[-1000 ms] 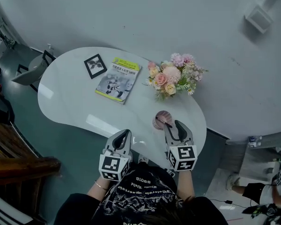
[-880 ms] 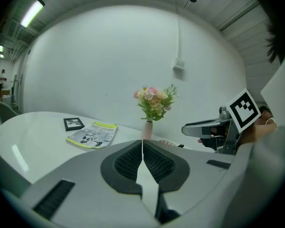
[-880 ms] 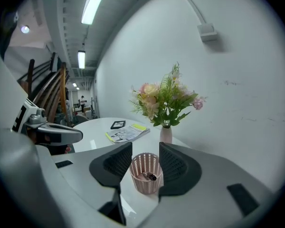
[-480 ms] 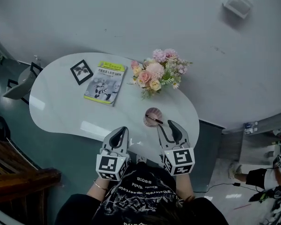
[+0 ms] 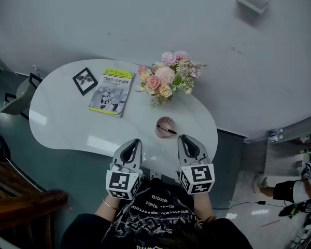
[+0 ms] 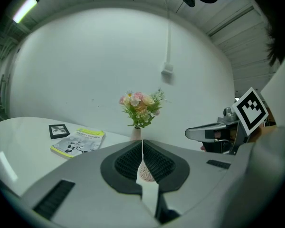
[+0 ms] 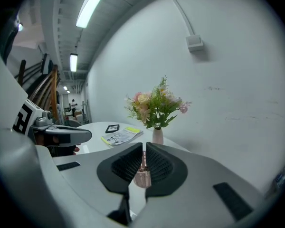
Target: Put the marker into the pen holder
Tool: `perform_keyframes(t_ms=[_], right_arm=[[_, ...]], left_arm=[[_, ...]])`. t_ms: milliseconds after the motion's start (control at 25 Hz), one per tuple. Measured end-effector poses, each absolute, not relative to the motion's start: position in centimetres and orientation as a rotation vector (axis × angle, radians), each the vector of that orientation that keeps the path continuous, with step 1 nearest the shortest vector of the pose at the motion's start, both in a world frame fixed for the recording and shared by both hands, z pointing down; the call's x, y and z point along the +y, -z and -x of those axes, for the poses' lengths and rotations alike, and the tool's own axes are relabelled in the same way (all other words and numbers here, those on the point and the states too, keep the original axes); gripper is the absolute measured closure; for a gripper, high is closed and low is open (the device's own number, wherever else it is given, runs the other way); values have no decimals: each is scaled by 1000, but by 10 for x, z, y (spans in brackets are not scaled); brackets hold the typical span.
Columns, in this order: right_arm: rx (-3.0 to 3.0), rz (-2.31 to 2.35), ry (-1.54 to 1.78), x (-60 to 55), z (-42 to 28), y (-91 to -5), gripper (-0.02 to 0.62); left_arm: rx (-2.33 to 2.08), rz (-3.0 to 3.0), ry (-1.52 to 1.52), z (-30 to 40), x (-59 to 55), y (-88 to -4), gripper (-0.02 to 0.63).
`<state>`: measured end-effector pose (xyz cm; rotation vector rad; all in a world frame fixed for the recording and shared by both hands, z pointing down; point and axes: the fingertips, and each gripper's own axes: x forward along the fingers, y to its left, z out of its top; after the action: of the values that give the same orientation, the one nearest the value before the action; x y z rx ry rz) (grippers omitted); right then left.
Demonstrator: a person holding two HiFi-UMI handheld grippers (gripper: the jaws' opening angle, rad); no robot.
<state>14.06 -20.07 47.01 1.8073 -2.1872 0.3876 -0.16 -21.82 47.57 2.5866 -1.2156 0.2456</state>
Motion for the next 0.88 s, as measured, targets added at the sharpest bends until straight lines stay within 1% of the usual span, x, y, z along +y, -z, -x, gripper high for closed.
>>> perform_keyframes(t_ms=[240, 880], right_arm=[[-2174, -1900, -395, -197, -148, -463, 568], [-2143, -1900, -331, -192, -149, -464, 569]], left_arm=[[-1222, -2591, -236, 2, -217, -474, 580], [-1211, -2607, -242, 0, -212, -472, 580]])
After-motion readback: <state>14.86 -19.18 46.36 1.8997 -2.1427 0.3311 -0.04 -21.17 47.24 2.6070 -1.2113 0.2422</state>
